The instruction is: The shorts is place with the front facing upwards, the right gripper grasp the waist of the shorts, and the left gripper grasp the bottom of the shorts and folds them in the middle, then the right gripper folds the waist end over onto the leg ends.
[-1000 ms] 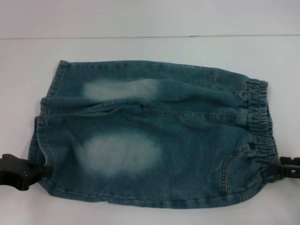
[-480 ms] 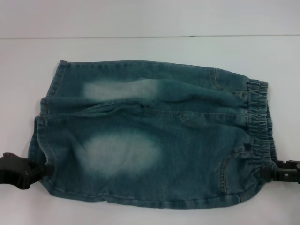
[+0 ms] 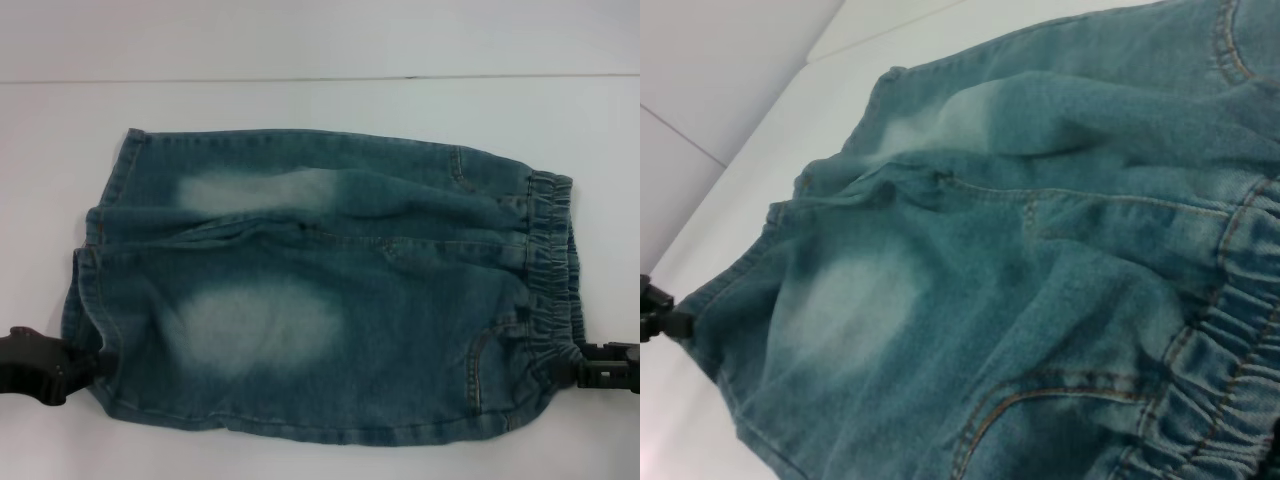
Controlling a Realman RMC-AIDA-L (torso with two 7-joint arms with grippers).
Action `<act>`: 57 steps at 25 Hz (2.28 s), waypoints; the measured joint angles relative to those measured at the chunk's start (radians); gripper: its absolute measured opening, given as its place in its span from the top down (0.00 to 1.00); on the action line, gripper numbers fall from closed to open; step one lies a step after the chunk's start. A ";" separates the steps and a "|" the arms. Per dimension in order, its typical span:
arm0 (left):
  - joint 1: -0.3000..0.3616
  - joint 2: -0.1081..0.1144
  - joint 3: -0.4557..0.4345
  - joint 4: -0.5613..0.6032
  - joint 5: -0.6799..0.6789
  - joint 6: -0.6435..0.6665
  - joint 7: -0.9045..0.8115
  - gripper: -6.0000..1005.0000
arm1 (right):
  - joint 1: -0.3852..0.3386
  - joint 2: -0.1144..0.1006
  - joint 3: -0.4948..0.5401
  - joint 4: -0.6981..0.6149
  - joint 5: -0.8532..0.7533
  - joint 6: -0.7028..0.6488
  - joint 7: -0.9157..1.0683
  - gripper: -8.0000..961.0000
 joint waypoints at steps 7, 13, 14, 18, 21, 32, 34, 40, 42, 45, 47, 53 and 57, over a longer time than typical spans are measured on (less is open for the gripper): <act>-0.008 0.000 0.000 0.000 0.000 -0.001 0.000 0.98 | 0.010 -0.007 -0.017 0.000 0.000 -0.014 0.012 0.20; -0.009 0.000 0.000 0.000 -0.001 0.000 0.000 0.98 | 0.012 -0.012 -0.065 -0.001 0.000 0.056 0.046 0.33; -0.009 0.000 0.000 0.000 -0.001 0.000 0.000 0.98 | 0.013 -0.012 -0.067 -0.001 -0.001 0.063 0.049 0.37; -0.010 0.000 0.000 0.000 -0.001 0.000 0.000 0.98 | 0.015 -0.012 -0.067 -0.003 -0.001 0.067 0.068 0.54; -0.012 0.000 0.000 0.000 -0.001 0.000 0.000 0.98 | 0.015 -0.012 -0.061 -0.008 0.000 0.059 0.075 0.67; -0.009 0.000 -0.003 0.001 -0.046 0.002 0.000 0.98 | 0.015 -0.018 -0.033 -0.011 0.008 0.049 0.119 0.94; -0.007 0.001 -0.005 0.001 -0.060 0.002 0.002 0.98 | 0.017 -0.019 -0.030 -0.008 0.021 0.039 0.118 0.95; -0.005 0.004 -0.047 0.001 -0.146 -0.015 0.003 0.98 | 0.023 -0.024 -0.002 -0.001 0.101 0.019 0.131 0.96; -0.009 0.004 -0.061 -0.003 -0.185 -0.042 0.003 0.98 | 0.028 -0.024 0.022 -0.001 0.132 0.023 0.148 0.95; -0.017 0.003 -0.064 -0.033 -0.260 -0.141 0.000 0.98 | 0.033 -0.015 0.086 0.018 0.225 0.084 0.169 0.95; -0.033 0.007 -0.069 -0.074 -0.336 -0.235 -0.006 0.98 | 0.041 -0.013 0.113 0.062 0.313 0.153 0.171 0.95; -0.124 0.008 -0.057 -0.209 -0.413 -0.559 -0.001 0.98 | 0.090 -0.014 0.123 0.183 0.509 0.366 0.144 0.94; -0.192 0.009 -0.052 -0.322 -0.425 -0.738 0.022 0.98 | 0.129 0.000 0.120 0.236 0.605 0.506 0.074 0.93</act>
